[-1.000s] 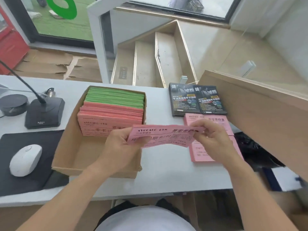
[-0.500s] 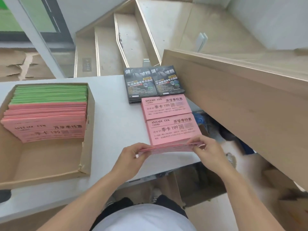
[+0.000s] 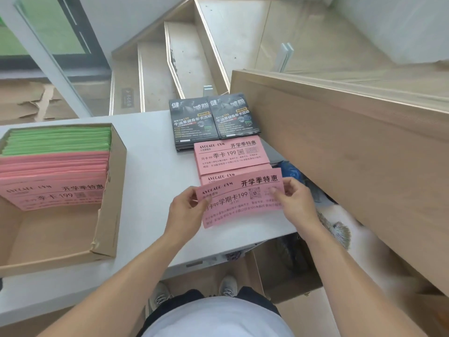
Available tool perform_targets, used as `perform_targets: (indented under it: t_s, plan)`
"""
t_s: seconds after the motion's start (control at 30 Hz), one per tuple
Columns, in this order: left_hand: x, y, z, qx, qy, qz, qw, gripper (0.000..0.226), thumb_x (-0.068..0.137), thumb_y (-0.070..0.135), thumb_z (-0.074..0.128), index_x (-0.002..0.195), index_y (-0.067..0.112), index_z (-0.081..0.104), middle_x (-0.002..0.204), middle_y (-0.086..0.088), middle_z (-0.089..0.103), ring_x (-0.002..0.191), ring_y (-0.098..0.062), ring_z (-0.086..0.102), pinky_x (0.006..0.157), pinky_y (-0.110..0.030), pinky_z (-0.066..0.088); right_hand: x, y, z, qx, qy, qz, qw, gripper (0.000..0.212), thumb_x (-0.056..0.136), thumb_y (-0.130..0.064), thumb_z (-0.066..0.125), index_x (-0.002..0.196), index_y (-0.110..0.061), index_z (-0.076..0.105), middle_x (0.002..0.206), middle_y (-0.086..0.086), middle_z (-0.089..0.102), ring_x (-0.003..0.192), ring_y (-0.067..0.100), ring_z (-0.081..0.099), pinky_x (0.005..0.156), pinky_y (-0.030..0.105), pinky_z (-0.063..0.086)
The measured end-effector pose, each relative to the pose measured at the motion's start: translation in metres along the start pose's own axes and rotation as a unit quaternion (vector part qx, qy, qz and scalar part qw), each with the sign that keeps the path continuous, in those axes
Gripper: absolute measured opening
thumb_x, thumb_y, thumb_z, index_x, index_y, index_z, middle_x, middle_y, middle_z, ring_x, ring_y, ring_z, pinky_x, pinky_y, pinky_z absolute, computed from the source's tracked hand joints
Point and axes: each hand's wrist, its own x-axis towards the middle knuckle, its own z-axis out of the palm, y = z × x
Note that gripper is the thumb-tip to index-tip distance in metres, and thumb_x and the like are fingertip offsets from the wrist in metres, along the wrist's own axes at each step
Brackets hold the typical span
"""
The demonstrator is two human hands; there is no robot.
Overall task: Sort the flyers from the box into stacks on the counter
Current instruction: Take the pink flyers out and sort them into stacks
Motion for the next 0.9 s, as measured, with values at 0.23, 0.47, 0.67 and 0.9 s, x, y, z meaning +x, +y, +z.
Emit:
perform_targets:
  t_s: [0.23, 0.47, 0.67, 0.9]
  plan:
    - [0.043, -0.007, 0.015, 0.118, 0.078, -0.048, 0.989, 0.049, 0.089, 0.038, 0.075, 0.130, 0.027, 0.052, 0.111, 0.008, 0.065, 0.093, -0.015, 0.066, 0.080, -0.037, 0.054, 0.031, 0.007, 0.019, -0.220, 0.064, -0.024, 0.973, 0.040, 0.094, -0.031, 0.069, 0.130, -0.028, 0.054, 0.117, -0.007, 0.062, 0.107, 0.016, 0.063, 0.082, 0.037, 0.054]
    - [0.013, -0.031, 0.022, 0.267, -0.013, -0.044, 0.963, 0.117, 0.065, 0.057, 0.088, 0.156, 0.026, 0.022, 0.129, 0.009, 0.042, 0.110, -0.012, 0.054, 0.081, -0.031, 0.047, 0.016, 0.023, 0.021, -0.256, -0.015, -0.032, 0.966, 0.048, 0.090, -0.020, 0.070, 0.134, -0.024, 0.052, 0.140, -0.003, 0.045, 0.130, 0.017, 0.041, 0.110, 0.036, 0.039]
    - [0.018, -0.029, 0.031, 0.289, 0.003, 0.008, 0.957, 0.059, 0.076, 0.050, 0.077, 0.126, 0.043, 0.046, 0.103, 0.013, 0.047, 0.092, -0.011, 0.062, 0.075, -0.041, 0.057, 0.030, 0.022, 0.022, -0.300, -0.064, -0.033, 0.951, 0.058, 0.087, -0.009, 0.067, 0.140, -0.020, 0.048, 0.146, 0.000, 0.042, 0.129, 0.021, 0.039, 0.107, 0.039, 0.043]
    - [0.025, -0.025, 0.032, 0.338, -0.009, 0.008, 0.941, 0.073, 0.077, 0.052, 0.075, 0.138, 0.039, 0.036, 0.106, 0.008, 0.046, 0.097, -0.018, 0.059, 0.077, -0.038, 0.051, 0.048, 0.016, 0.019, -0.332, -0.069, -0.032, 0.940, 0.054, 0.086, -0.012, 0.071, 0.134, -0.026, 0.050, 0.138, 0.001, 0.047, 0.114, 0.019, 0.054, 0.077, 0.031, 0.053]
